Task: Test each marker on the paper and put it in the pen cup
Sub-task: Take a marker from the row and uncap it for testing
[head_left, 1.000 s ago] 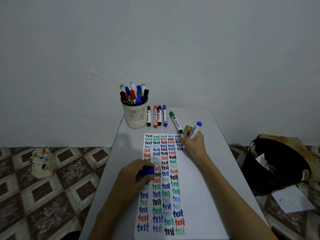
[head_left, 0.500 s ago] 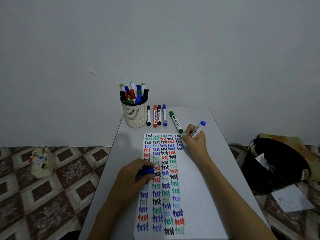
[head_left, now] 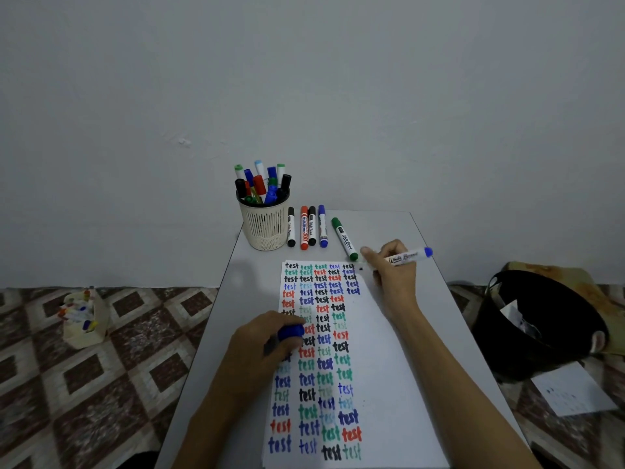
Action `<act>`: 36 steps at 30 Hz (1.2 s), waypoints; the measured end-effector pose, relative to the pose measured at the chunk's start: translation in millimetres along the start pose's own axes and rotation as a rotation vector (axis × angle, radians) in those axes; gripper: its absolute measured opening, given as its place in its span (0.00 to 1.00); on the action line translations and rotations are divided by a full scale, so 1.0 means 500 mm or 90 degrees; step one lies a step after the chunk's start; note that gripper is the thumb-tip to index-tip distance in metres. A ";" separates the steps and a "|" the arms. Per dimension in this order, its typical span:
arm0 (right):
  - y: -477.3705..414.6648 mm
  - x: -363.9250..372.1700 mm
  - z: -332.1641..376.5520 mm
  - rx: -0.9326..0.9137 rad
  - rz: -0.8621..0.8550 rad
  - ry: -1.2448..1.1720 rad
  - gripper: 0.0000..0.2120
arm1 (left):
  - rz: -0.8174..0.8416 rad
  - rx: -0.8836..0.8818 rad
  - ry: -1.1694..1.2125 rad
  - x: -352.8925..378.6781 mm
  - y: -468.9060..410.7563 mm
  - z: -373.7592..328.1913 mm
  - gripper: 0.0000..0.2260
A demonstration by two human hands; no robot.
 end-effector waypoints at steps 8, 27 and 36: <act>0.037 0.031 0.058 0.083 0.248 -0.074 0.09 | -0.081 -0.032 0.037 -0.009 -0.001 -0.005 0.15; 0.161 0.040 0.043 0.077 0.425 0.161 0.06 | -0.104 0.013 0.072 -0.025 0.006 -0.011 0.14; 0.178 0.062 0.044 -0.104 0.481 0.390 0.09 | -0.117 0.045 0.099 -0.044 0.000 -0.008 0.12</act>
Point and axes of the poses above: each hand's wrist, its own y-axis away from the middle knuckle, its own x-axis out of the palm, z = x × y, the point moved 1 cm from there along -y, towards the middle knuckle, and after that the axes turned 1 degree about -z, right-handed, at the moved point
